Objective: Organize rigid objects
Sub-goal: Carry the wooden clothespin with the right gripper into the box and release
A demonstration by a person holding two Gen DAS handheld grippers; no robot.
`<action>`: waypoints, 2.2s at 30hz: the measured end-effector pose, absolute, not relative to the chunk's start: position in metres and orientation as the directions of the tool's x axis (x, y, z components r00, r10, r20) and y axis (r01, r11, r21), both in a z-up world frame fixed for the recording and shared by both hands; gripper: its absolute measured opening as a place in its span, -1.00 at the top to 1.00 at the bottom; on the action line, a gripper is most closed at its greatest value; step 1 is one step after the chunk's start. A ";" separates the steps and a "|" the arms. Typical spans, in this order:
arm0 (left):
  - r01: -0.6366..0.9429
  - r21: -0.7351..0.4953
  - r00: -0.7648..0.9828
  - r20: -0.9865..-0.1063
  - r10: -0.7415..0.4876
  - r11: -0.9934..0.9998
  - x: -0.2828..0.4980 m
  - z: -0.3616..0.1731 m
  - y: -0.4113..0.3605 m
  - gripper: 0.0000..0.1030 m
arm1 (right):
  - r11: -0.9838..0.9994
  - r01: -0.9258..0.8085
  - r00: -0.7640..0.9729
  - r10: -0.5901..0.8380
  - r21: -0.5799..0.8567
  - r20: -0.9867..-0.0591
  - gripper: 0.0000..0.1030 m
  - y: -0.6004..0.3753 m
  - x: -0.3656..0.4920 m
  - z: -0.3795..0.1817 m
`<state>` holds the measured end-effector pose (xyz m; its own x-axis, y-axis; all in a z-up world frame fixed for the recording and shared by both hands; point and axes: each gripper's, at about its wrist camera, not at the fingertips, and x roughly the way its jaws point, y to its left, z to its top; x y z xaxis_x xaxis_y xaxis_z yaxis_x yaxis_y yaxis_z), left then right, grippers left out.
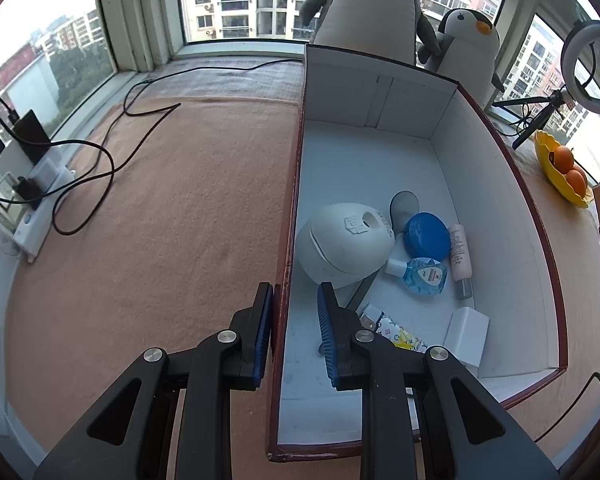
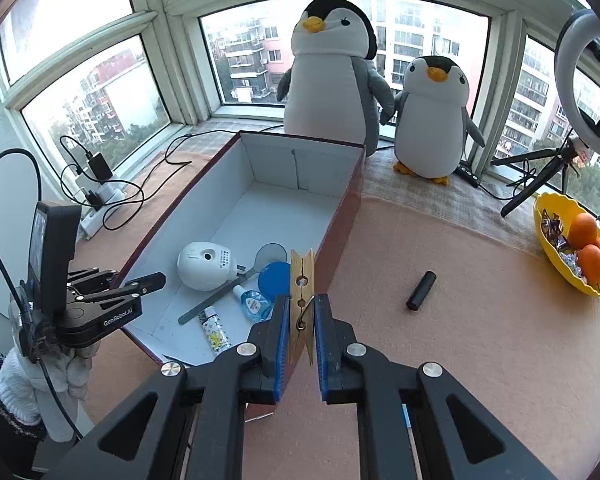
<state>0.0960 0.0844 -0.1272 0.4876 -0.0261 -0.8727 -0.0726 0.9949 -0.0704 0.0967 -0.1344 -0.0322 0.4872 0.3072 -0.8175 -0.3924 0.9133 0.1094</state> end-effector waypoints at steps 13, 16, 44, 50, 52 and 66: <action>-0.084 -0.061 0.496 -0.868 -0.012 0.995 0.096 -0.127 0.088 0.81 | 0.880 -0.463 0.462 0.339 0.103 -0.819 0.78 -0.101 0.090 -0.031; -0.087 -0.061 0.496 -0.868 -0.010 0.994 0.096 -0.128 0.089 0.84 | 0.871 -0.482 0.449 0.342 0.099 -0.826 0.79 -0.092 0.088 -0.036; -0.094 -0.055 0.493 -0.870 -0.001 0.994 0.093 -0.131 0.090 0.89 | 0.849 -0.522 0.394 0.322 0.080 -0.861 0.78 -0.058 0.091 -0.065; -0.094 -0.050 0.493 -0.870 0.003 0.994 0.092 -0.131 0.091 0.89 | 0.849 -0.524 0.402 0.320 0.071 -0.858 0.46 -0.059 0.091 -0.063; -0.096 -0.049 0.492 -0.871 0.004 0.994 0.092 -0.130 0.091 0.89 | 0.848 -0.526 0.407 0.322 0.068 -0.855 0.39 -0.059 0.091 -0.062; -0.095 -0.034 0.489 -0.872 0.017 0.995 0.092 -0.129 0.087 0.89 | 0.850 -0.521 0.429 0.335 0.073 -0.839 0.13 -0.067 0.090 -0.054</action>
